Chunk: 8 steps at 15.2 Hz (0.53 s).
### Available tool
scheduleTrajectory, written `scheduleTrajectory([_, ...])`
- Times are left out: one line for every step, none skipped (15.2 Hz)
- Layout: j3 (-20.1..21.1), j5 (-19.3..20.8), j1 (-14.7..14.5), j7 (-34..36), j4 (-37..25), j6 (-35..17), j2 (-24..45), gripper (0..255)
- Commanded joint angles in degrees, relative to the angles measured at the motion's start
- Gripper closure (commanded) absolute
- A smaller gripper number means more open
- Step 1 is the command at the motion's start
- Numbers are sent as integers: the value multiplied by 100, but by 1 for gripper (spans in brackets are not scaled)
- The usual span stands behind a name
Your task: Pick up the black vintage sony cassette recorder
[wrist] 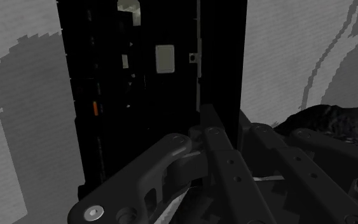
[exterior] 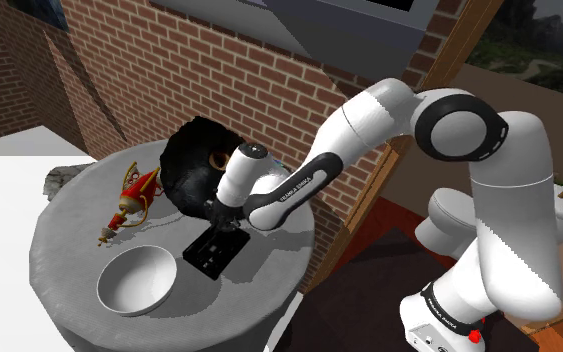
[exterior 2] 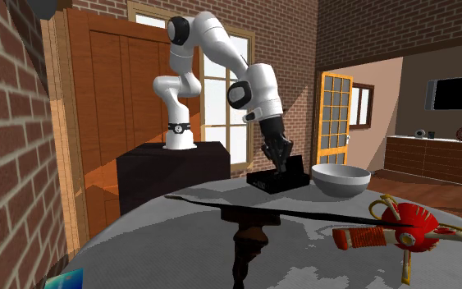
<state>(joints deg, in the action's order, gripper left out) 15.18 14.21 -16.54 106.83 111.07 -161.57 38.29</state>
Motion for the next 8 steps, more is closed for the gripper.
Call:
scheduleTrajectory([56,-37,47,-27,31,94,-128,255])
scheduleTrajectory([84,-56,69,-39,48,143,-192,255])
scheduleTrajectory([112,-77,91,-51,63,192,-255,255])
scheduleTrajectory([139,-97,113,-64,78,242,-318,255])
scheduleTrajectory([167,-119,135,-77,91,292,-380,255])
scheduleTrajectory([195,-141,156,-91,103,343,-442,255])
scheduleTrajectory([198,-144,159,-93,105,350,-451,255])
scheduleTrajectory([198,-145,159,-93,104,350,-451,255])
